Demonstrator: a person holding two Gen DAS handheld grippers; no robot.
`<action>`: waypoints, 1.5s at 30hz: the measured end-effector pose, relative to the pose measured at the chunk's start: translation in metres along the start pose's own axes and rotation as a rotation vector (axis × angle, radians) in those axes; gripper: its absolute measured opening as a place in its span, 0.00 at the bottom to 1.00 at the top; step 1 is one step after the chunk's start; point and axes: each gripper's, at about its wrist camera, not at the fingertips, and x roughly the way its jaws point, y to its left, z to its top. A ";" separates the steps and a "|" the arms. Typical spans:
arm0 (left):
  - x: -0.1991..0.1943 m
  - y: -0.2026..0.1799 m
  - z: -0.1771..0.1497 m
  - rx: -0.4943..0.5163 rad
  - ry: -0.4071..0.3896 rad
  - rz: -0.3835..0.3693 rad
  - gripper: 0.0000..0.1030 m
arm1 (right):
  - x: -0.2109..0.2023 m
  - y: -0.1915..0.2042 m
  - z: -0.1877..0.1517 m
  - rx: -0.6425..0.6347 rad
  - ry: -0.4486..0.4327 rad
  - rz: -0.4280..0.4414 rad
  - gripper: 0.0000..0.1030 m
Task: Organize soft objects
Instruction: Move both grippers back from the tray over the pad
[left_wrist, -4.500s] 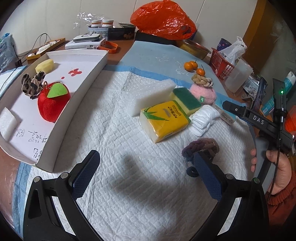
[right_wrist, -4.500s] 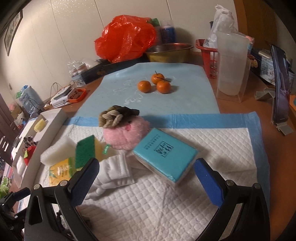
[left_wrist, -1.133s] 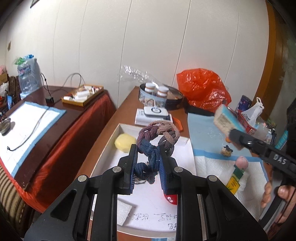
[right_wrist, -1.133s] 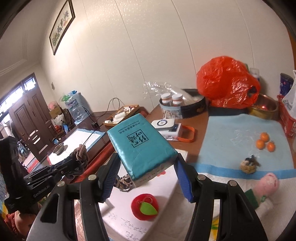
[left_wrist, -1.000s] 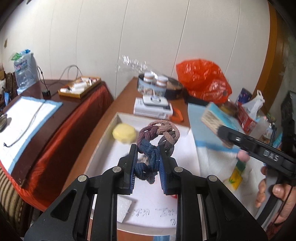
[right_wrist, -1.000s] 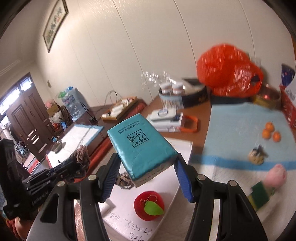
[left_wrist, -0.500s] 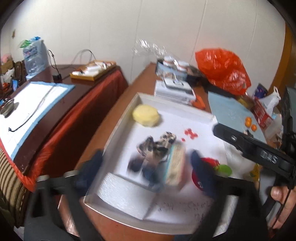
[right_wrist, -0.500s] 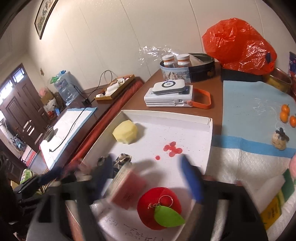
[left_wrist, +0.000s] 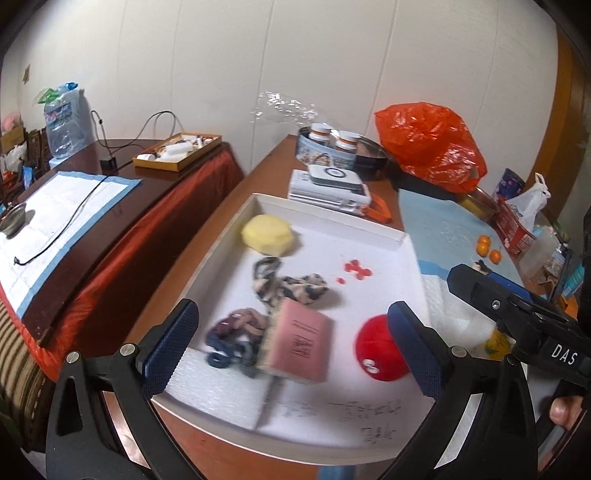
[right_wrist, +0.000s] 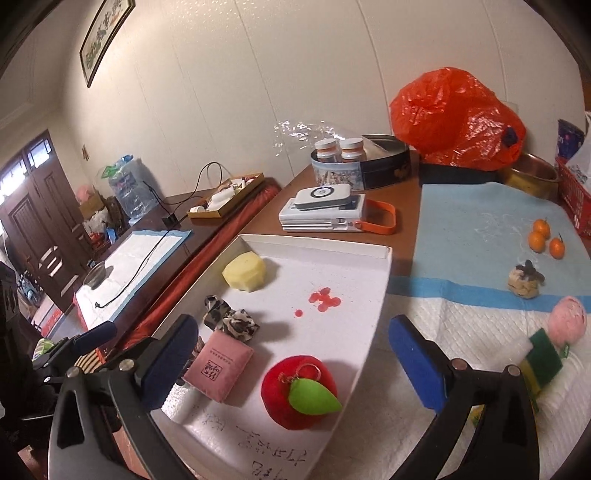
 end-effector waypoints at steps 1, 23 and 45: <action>0.001 -0.005 -0.001 0.004 0.001 -0.006 1.00 | -0.003 -0.004 -0.001 0.007 -0.004 -0.004 1.00; 0.046 -0.205 -0.099 0.003 0.150 -0.150 1.00 | -0.064 -0.230 -0.077 0.194 0.129 -0.533 1.00; 0.077 -0.219 -0.119 -0.017 0.187 0.080 1.00 | -0.064 -0.249 -0.097 0.196 0.131 -0.388 1.00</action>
